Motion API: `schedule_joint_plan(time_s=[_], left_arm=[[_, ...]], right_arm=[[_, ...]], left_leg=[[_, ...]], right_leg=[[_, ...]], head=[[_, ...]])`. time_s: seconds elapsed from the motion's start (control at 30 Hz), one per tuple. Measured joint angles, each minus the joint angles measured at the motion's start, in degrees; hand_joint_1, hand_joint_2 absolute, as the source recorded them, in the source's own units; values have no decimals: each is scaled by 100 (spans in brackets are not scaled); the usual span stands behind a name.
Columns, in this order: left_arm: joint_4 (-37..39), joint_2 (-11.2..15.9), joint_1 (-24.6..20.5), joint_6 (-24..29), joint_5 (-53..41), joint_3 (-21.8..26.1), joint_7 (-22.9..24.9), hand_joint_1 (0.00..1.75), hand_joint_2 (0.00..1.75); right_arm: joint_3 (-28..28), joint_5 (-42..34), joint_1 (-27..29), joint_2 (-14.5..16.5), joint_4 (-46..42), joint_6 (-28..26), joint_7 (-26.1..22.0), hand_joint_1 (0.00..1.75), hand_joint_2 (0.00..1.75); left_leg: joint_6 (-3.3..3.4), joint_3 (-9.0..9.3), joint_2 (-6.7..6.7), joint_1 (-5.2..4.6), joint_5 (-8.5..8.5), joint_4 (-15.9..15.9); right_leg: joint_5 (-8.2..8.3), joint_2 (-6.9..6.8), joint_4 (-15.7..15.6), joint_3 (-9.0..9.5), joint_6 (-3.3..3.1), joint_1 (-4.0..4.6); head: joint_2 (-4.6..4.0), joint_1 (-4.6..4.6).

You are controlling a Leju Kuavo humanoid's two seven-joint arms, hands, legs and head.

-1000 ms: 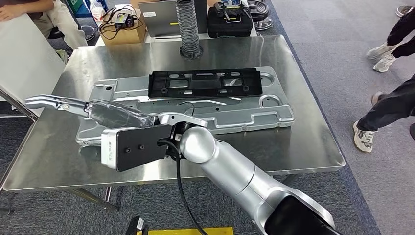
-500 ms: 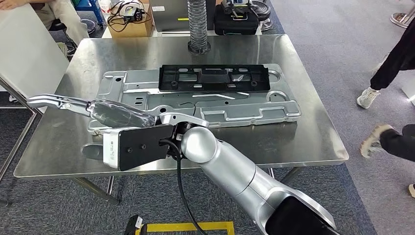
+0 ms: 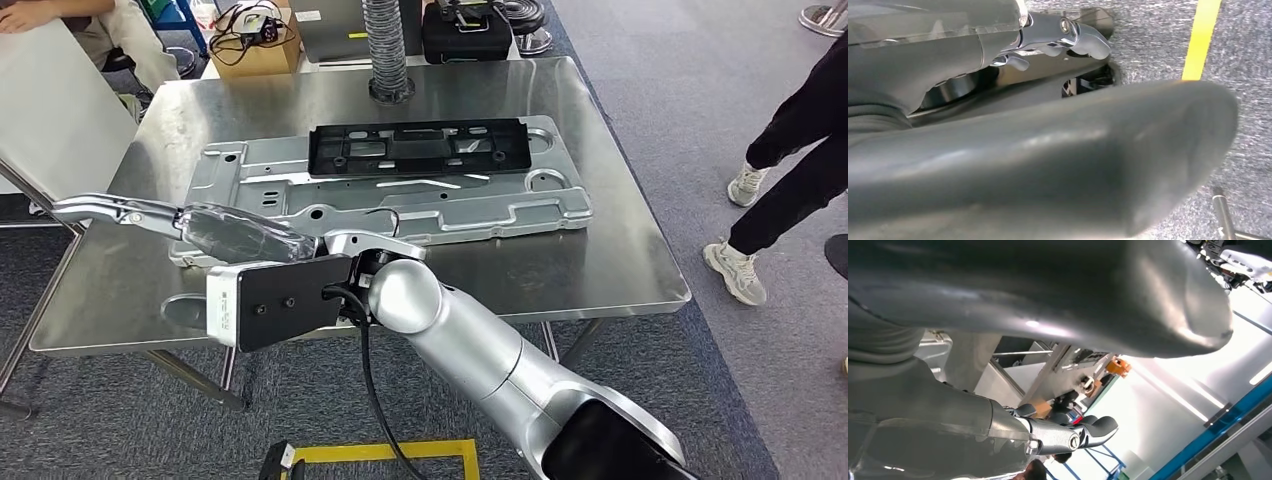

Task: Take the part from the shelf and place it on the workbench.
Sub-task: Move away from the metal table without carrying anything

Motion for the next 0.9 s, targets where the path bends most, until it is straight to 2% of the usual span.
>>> schedule_joint_plan(time_s=[0.03,0.1,0.13,0.17,0.27,0.3,0.33,0.37,0.43,0.47,0.5,0.53,0.6,0.63,0.67,0.73,0.8,0.83,0.9], left_arm=[[0,1,-1,0,-1,0,1,0,0],[1,0,-10,0,-1,-1,3,0,0],[1,-1,-16,1,-1,-1,3,0,0],[1,-2,-19,1,-1,-2,3,0,0],[1,-7,-17,2,1,-1,5,0,0],[2,-9,-20,3,2,0,5,0,0],[2,-10,-24,3,3,0,5,0,0],[2,-11,-26,3,4,0,5,0,0],[1,-9,-23,2,6,1,5,0,0],[1,-9,-18,3,6,1,5,0,0],[1,-8,-13,3,6,2,4,0,0],[1,-8,-10,4,6,2,4,0,0],[2,-15,-6,3,5,1,3,0,0],[2,-20,-7,3,5,1,0,0,0],[1,-25,-9,3,3,0,-1,0,0],[0,-31,-16,3,-2,-1,-4,0,0],[0,-33,-18,2,-6,-2,-2,0,0],[0,-33,-17,2,-7,-2,-2,0,0],[0,-30,-16,2,-7,-2,-1,0,0]], right_arm=[[0,2,1,0,-1,-1,1,0,0],[0,5,-2,0,-8,-3,2,0,0],[0,7,-4,0,-14,-4,4,0,0],[0,10,-6,0,-22,-5,6,0,0],[0,16,-10,-2,-35,-6,16,0,0],[0,18,-14,-3,-36,-5,19,0,0],[0,18,-18,-4,-37,-5,20,0,0],[0,19,-20,-8,-38,-4,21,0,0],[0,19,-12,-23,-39,-4,22,0,0],[0,19,-5,-34,-39,-4,22,0,0],[0,19,0,-44,-39,-4,22,0,0],[0,19,2,-52,-40,-4,22,0,0],[0,19,-6,-58,-47,-4,22,0,0],[0,20,-12,-58,-54,-4,22,0,0],[0,20,-19,-57,-60,-4,22,0,0],[0,24,-25,-58,-65,-6,23,0,0],[-1,26,-27,-59,-66,-9,25,0,0],[-1,26,-29,-58,-66,-11,26,0,0],[0,28,-24,-58,-65,-14,27,0,0]], left_leg=[[2,188,1,2,120,-255],[25,701,1,0,388,-1070],[55,877,-3,-10,469,-1384],[89,955,-8,-22,500,-1549],[214,922,-12,-34,572,-1614],[262,900,-7,-28,609,-1625],[306,871,1,-19,648,-1638],[338,831,8,-18,687,-1643],[365,729,11,-28,755,-1636],[367,678,11,-34,788,-1630],[365,633,9,-41,817,-1623],[361,597,6,-50,844,-1616],[345,552,0,-69,889,-1606],[328,537,-1,-80,910,-1603],[302,525,2,-81,932,-1601],[233,508,12,-73,982,-1614],[170,472,15,-65,960,-1585],[141,414,11,-63,845,-1461],[80,180,4,-43,414,-857]], right_leg=[[15,2,20,-31,10,-2],[36,5,61,-74,42,5],[50,6,77,-92,69,15],[69,7,86,-109,100,25],[113,9,95,-148,203,22],[45,13,164,-184,235,12],[-97,18,336,-259,263,4],[-315,22,646,-386,288,-7],[-759,23,1454,-701,325,-13],[-880,23,1744,-796,332,-13],[-886,23,1806,-771,325,-12],[-795,23,1627,-624,305,-8],[-518,21,783,-91,217,16],[-416,16,407,125,177,34],[-360,13,163,256,144,55],[-304,9,57,279,108,83],[-210,3,-10,258,60,47],[-154,-5,-49,238,38,24],[-66,-17,-86,167,11,5]], head=[[0,-1],[0,1],[0,1],[0,4],[0,6],[0,10],[0,18],[0,22],[0,33],[0,33],[0,34],[0,33],[0,31],[0,25],[0,28],[0,39],[0,47],[0,37],[0,16]])
